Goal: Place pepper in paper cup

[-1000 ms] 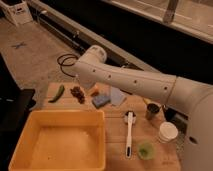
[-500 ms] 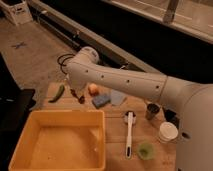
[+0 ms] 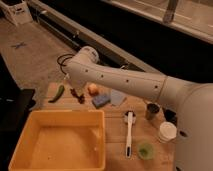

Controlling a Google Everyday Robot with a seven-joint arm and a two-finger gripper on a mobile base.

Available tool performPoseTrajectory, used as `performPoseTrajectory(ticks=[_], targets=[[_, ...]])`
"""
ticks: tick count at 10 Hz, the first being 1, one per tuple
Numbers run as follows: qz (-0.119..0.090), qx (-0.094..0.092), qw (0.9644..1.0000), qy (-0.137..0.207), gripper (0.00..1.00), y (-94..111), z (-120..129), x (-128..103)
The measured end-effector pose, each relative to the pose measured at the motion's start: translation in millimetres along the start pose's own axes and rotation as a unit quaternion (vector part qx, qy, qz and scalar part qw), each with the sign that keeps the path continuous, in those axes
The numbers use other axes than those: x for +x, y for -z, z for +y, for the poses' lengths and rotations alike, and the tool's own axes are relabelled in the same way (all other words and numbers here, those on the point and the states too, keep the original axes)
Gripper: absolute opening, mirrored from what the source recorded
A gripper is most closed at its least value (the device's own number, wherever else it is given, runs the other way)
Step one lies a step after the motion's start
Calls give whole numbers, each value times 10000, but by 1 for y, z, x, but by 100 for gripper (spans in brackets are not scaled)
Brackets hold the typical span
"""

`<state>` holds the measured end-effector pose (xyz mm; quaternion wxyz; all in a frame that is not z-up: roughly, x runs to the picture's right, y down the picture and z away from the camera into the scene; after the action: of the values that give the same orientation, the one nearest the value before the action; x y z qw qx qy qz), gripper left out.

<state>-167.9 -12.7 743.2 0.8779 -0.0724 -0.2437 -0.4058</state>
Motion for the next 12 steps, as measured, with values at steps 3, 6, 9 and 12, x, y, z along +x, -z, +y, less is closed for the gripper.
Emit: performPoseTrajectory(ticks=[3,6,9,12], targets=[[-324,180,9987,363,65,-45,-42,-10],[-768,277,9948,604,65,-101,-74,-27],[-1079,390,9915,610,65,-146,-88,-25],[-1326,369,9887,594,65,-177,-97,-23]])
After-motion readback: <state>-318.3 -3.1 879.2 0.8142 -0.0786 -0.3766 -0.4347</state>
